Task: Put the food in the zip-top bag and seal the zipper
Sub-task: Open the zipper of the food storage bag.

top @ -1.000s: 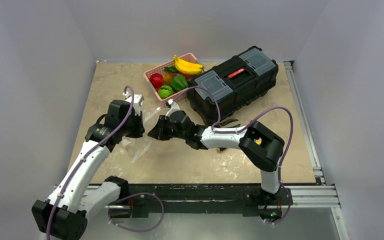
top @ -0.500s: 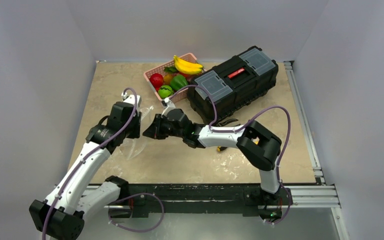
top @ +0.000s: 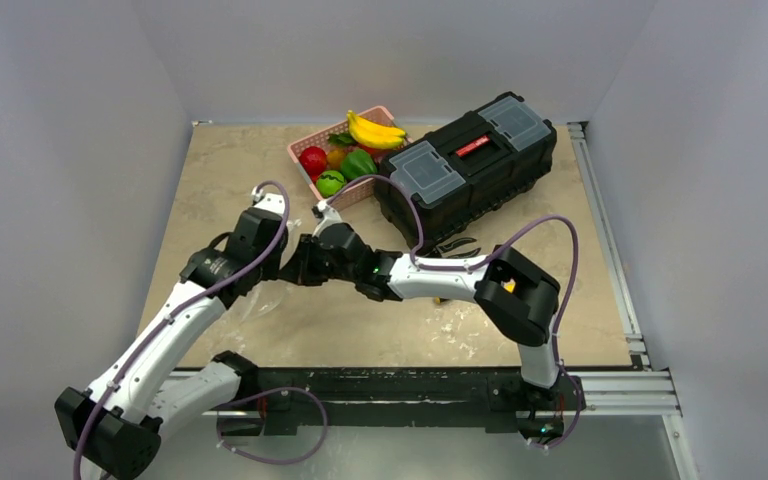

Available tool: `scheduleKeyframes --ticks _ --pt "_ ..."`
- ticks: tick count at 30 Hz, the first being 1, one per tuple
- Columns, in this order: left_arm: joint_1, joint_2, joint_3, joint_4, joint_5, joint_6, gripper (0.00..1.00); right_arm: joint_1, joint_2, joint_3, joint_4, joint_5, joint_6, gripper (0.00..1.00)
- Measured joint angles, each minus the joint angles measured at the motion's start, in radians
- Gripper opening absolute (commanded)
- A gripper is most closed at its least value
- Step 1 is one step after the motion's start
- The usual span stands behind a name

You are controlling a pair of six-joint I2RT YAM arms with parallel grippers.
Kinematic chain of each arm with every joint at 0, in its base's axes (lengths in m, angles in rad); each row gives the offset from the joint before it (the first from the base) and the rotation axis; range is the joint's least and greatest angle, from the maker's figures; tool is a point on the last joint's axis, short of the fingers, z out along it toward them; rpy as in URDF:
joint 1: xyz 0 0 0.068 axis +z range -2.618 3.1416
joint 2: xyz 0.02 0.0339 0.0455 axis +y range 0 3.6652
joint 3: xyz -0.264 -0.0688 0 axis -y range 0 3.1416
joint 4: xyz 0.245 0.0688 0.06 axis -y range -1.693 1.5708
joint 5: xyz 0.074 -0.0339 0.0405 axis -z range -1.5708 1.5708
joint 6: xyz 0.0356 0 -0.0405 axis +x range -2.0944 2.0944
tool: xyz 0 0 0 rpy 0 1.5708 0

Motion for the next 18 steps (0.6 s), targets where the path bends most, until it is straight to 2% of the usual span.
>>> scheduleKeyframes --ticks 3,6,10,14,18 --pt "-0.037 0.011 0.014 -0.026 -0.074 -0.005 0.24 0.015 0.0 0.027 -0.05 0.044 0.013 0.0" --pt "-0.052 0.011 0.02 -0.042 -0.129 -0.013 0.0 0.024 0.0 0.04 -0.08 0.077 0.021 0.0" --pt "-0.054 0.002 0.02 -0.06 -0.177 -0.013 0.0 0.028 0.0 0.041 -0.109 0.093 0.009 0.01" --pt "-0.054 -0.002 0.02 -0.067 -0.214 -0.014 0.0 0.028 -0.001 0.052 -0.16 0.147 -0.083 0.2" --pt "-0.047 -0.012 0.02 -0.065 -0.228 -0.021 0.0 0.027 -0.021 0.046 -0.212 0.251 -0.259 0.38"
